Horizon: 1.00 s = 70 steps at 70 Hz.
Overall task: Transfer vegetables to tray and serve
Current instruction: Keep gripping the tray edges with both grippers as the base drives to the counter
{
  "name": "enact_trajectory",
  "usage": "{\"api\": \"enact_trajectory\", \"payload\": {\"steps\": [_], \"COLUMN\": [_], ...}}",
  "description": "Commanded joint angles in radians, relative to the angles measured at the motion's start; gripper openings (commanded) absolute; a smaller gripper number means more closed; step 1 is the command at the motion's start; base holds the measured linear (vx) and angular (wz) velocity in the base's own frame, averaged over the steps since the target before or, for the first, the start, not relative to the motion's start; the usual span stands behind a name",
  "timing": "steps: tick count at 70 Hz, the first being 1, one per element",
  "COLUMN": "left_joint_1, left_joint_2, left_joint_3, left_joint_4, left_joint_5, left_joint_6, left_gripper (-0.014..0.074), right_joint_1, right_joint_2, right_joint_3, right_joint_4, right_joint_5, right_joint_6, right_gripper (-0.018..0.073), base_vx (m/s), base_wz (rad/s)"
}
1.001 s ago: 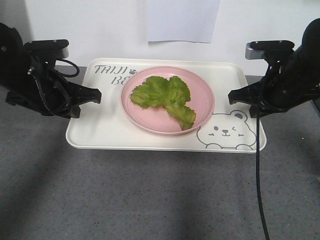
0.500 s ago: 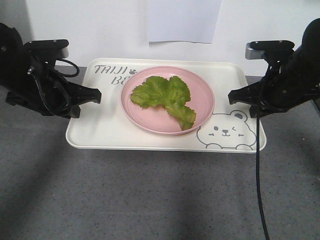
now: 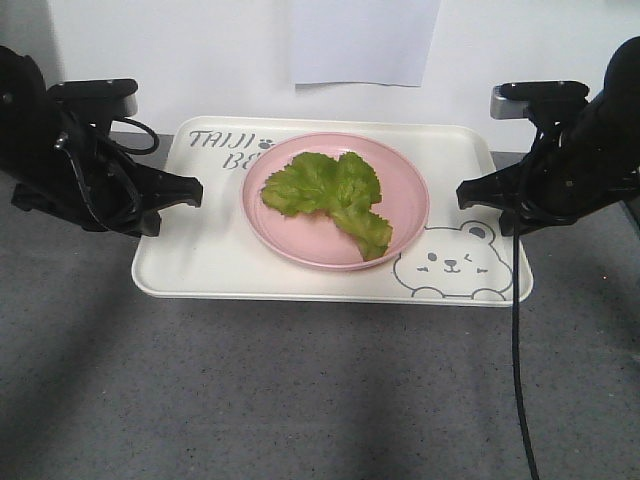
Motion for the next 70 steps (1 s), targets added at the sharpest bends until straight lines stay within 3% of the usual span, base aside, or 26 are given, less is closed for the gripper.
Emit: {"api": "enact_trajectory", "payload": {"steps": [1, 70], "left_joint_1": [-0.014, -0.014], "left_joint_2": [-0.046, -0.046], "left_joint_3": [-0.030, -0.030], "left_joint_4": [-0.022, -0.022], "left_joint_5": [-0.064, -0.064], "left_joint_6": [0.018, 0.018], "left_gripper": [-0.0007, -0.0007], "right_joint_1": [0.005, 0.005], "right_joint_2": [-0.047, -0.047], "right_joint_3": [-0.031, -0.031], "right_joint_4": [0.010, 0.010], "right_joint_5": [-0.050, -0.050], "right_joint_6": [-0.023, -0.023], "right_gripper": [-0.0004, -0.0004], "base_vx": [0.00, 0.00], "base_wz": [-0.02, 0.00]}}
